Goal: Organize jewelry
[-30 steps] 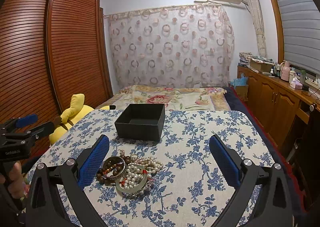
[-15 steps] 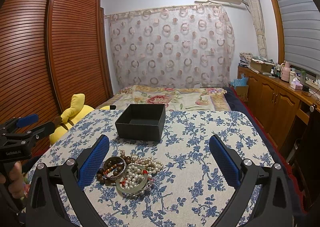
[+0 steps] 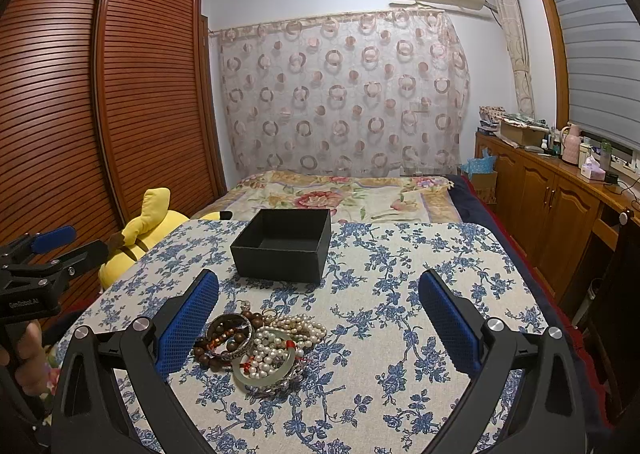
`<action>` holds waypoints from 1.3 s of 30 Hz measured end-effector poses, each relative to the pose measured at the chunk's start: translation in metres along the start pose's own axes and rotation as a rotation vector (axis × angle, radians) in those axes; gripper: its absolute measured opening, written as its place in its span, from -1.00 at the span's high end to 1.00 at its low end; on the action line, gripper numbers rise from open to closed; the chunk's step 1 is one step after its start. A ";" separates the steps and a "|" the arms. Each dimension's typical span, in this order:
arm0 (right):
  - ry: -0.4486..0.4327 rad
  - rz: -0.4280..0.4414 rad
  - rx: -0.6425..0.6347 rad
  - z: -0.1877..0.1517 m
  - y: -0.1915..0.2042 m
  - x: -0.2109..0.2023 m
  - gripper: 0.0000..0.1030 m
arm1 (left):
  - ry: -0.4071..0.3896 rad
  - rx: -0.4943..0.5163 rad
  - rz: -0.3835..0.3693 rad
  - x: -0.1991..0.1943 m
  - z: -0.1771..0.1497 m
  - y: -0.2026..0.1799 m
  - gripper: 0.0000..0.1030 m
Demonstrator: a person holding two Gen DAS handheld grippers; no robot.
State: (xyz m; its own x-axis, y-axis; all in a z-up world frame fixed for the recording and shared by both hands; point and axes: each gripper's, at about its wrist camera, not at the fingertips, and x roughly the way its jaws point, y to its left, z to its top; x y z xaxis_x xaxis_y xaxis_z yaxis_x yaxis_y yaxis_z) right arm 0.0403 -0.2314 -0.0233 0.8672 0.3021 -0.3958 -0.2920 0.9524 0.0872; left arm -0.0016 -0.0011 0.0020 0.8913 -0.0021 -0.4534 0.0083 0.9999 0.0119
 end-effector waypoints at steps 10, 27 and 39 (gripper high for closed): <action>-0.002 0.000 0.000 0.000 0.001 -0.001 -0.95 | -0.002 0.000 0.000 0.000 0.000 0.000 -0.87; -0.003 0.000 -0.002 0.000 0.001 -0.001 -0.95 | -0.003 0.000 0.000 -0.001 0.000 0.000 -0.87; 0.039 0.022 -0.020 -0.011 0.001 0.015 -0.95 | 0.041 -0.004 -0.013 0.011 -0.007 0.000 -0.87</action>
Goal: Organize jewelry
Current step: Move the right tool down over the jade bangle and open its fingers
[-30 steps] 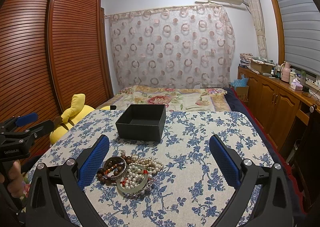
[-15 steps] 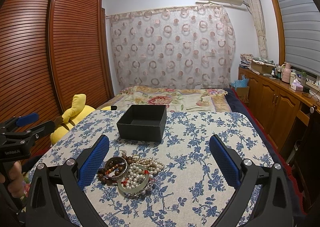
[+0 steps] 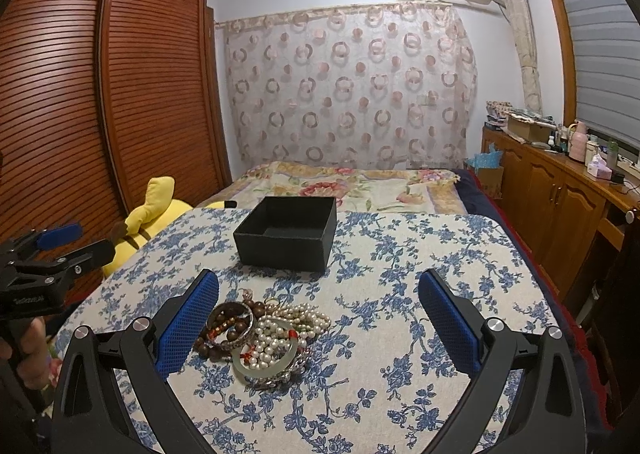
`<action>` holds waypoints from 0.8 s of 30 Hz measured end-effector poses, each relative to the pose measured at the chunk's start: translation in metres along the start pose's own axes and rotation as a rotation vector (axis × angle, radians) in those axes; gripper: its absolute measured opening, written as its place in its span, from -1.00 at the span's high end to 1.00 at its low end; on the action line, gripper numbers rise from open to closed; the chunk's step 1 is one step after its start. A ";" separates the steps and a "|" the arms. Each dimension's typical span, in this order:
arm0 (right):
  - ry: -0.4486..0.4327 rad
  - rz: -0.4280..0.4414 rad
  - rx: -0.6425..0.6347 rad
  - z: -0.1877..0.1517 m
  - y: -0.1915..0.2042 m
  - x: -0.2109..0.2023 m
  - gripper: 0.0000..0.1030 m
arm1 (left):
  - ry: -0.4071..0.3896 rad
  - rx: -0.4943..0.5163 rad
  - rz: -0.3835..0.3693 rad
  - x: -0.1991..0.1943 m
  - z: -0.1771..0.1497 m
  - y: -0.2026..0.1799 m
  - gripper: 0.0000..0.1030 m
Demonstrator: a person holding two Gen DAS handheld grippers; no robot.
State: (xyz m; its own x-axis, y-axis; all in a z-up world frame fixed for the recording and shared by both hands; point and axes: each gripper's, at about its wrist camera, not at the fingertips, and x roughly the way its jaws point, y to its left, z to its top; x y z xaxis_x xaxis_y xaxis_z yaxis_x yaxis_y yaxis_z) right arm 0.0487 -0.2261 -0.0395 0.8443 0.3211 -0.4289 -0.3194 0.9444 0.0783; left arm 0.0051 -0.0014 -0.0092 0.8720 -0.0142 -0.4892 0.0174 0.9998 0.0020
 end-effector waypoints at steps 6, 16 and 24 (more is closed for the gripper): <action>0.054 0.047 -0.035 -0.011 0.002 0.013 -0.71 | 0.040 -0.002 -0.029 0.020 -0.012 0.005 -0.87; 0.163 0.090 -0.085 -0.033 -0.001 0.037 -0.17 | 0.134 0.020 -0.123 0.053 -0.033 -0.002 -0.87; 0.220 0.099 -0.094 -0.049 -0.009 0.049 -0.10 | 0.228 0.041 -0.240 0.085 -0.041 -0.020 -0.65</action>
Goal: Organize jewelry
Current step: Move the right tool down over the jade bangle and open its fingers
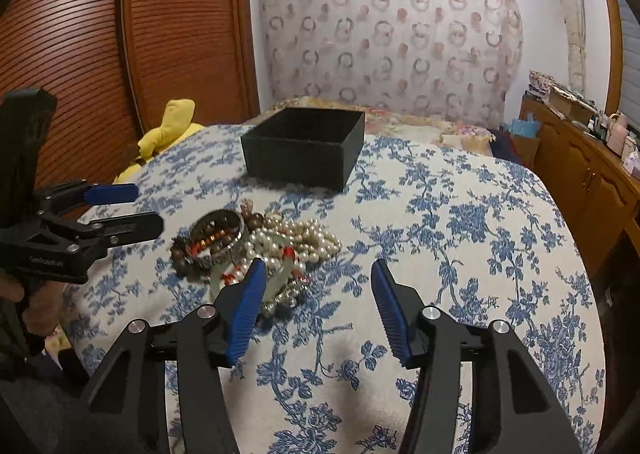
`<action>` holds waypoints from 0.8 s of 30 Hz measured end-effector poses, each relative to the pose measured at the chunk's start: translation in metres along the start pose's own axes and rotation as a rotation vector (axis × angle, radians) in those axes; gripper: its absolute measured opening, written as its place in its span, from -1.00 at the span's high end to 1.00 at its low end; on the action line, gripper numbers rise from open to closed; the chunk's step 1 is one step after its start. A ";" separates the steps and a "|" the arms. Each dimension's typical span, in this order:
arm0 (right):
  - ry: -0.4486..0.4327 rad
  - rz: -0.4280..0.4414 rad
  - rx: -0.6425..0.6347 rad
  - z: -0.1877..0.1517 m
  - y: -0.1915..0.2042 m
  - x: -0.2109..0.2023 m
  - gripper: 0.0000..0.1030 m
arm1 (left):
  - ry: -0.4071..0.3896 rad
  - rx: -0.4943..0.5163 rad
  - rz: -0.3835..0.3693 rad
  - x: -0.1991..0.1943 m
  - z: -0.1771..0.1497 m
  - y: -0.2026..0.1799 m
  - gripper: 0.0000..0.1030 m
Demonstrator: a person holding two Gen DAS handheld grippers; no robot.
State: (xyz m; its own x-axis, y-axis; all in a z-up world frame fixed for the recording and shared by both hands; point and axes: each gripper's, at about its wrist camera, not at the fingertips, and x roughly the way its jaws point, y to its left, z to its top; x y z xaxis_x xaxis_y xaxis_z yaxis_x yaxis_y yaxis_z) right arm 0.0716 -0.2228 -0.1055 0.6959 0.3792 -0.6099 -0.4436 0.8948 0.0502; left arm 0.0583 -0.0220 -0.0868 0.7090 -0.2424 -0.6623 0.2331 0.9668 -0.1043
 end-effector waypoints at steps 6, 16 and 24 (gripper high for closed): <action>0.025 0.007 0.001 -0.005 -0.002 0.003 -0.10 | 0.057 0.018 -0.056 0.023 0.004 -0.009 -0.54; 0.032 0.004 0.000 -0.006 -0.005 0.003 -0.10 | 0.122 0.060 -0.053 0.049 0.013 -0.021 -0.51; 0.036 0.011 -0.015 -0.004 -0.001 0.005 -0.10 | 0.135 0.061 -0.057 0.052 0.009 -0.017 -0.12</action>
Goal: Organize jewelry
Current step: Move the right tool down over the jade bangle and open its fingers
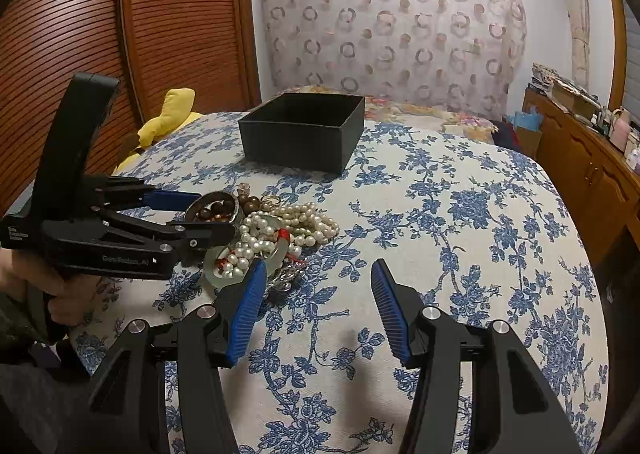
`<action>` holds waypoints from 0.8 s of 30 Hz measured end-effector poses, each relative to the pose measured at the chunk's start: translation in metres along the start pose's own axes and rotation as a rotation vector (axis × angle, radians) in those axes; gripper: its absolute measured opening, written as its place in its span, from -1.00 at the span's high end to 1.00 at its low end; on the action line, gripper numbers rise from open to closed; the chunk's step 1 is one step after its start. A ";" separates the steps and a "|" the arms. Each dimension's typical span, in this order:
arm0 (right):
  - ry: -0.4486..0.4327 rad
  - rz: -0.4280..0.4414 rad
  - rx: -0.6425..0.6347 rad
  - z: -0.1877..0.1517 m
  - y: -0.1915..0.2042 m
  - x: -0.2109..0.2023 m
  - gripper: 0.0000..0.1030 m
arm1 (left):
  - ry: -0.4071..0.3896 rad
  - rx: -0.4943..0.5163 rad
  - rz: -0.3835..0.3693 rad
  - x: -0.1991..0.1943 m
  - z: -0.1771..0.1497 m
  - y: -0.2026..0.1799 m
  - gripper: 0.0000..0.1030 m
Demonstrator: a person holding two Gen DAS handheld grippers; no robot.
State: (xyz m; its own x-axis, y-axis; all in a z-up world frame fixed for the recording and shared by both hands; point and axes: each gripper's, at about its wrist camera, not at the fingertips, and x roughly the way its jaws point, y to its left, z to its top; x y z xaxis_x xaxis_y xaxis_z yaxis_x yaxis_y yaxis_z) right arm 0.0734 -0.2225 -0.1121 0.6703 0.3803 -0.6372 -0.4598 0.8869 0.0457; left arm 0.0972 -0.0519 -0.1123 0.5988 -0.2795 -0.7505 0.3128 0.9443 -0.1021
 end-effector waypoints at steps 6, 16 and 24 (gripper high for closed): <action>0.015 0.021 -0.040 0.002 0.011 0.008 -0.11 | -0.048 -0.038 -0.002 -0.018 -0.004 0.011 -0.12; 0.061 0.077 -0.140 0.011 0.040 0.028 -0.30 | -0.112 -0.071 0.024 -0.047 -0.013 0.025 -0.12; 0.111 0.083 -0.211 0.018 0.052 0.044 -0.32 | -0.127 -0.108 0.032 -0.054 -0.019 0.038 -0.12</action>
State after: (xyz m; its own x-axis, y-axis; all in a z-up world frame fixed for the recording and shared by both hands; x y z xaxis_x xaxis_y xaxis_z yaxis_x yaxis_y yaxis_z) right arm 0.0893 -0.1548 -0.1233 0.5627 0.4080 -0.7190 -0.6299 0.7748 -0.0533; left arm 0.0624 0.0028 -0.0882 0.6981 -0.2619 -0.6664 0.2152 0.9644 -0.1536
